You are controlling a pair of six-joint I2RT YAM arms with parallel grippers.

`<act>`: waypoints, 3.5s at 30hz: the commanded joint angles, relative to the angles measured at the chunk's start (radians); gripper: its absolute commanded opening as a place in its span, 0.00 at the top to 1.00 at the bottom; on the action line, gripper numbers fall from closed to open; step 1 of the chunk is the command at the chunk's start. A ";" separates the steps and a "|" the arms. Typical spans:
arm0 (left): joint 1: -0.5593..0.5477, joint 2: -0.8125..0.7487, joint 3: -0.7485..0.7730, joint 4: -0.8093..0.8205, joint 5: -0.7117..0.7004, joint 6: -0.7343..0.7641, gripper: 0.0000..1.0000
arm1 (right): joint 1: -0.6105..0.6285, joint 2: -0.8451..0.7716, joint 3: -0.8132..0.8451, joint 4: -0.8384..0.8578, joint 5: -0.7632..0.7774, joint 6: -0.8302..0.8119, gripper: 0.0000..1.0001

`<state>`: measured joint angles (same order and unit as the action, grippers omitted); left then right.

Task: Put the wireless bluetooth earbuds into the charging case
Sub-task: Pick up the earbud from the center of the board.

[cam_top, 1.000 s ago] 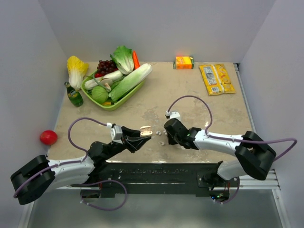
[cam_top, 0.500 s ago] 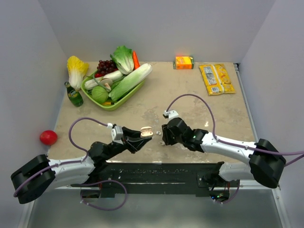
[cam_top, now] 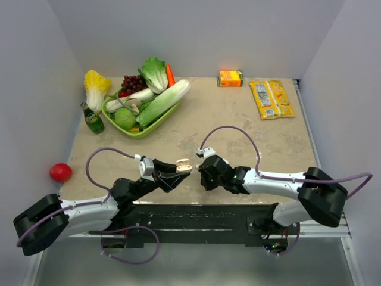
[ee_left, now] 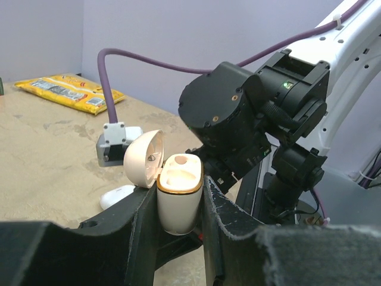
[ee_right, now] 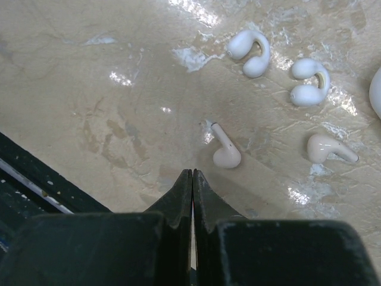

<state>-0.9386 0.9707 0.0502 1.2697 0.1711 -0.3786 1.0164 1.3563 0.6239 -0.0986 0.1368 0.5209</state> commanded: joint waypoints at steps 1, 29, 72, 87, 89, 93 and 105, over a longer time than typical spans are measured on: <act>-0.006 -0.020 -0.176 0.189 -0.018 0.021 1.00 | 0.004 0.038 -0.010 0.025 0.032 0.028 1.00; -0.006 -0.030 -0.196 0.194 -0.030 0.026 1.00 | 0.002 0.155 0.065 -0.041 0.225 0.034 1.00; -0.006 -0.024 -0.191 0.194 -0.022 0.033 1.00 | 0.005 0.161 0.097 -0.001 0.182 0.074 1.00; -0.006 -0.035 -0.199 0.188 -0.030 0.037 1.00 | -0.079 0.152 0.071 -0.018 0.225 0.073 1.00; -0.006 -0.024 -0.199 0.201 -0.030 0.037 1.00 | -0.099 0.150 0.069 -0.021 0.225 0.067 1.00; -0.006 0.000 -0.199 0.227 -0.024 0.032 1.00 | -0.113 0.147 0.068 -0.020 0.222 0.060 1.00; -0.006 0.022 -0.200 0.240 -0.021 0.030 1.00 | -0.091 -0.049 0.039 0.019 0.150 -0.013 0.67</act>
<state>-0.9394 0.9852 0.0502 1.2701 0.1524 -0.3740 0.9108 1.3651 0.6456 -0.1123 0.3176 0.5781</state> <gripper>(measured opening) 0.345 0.284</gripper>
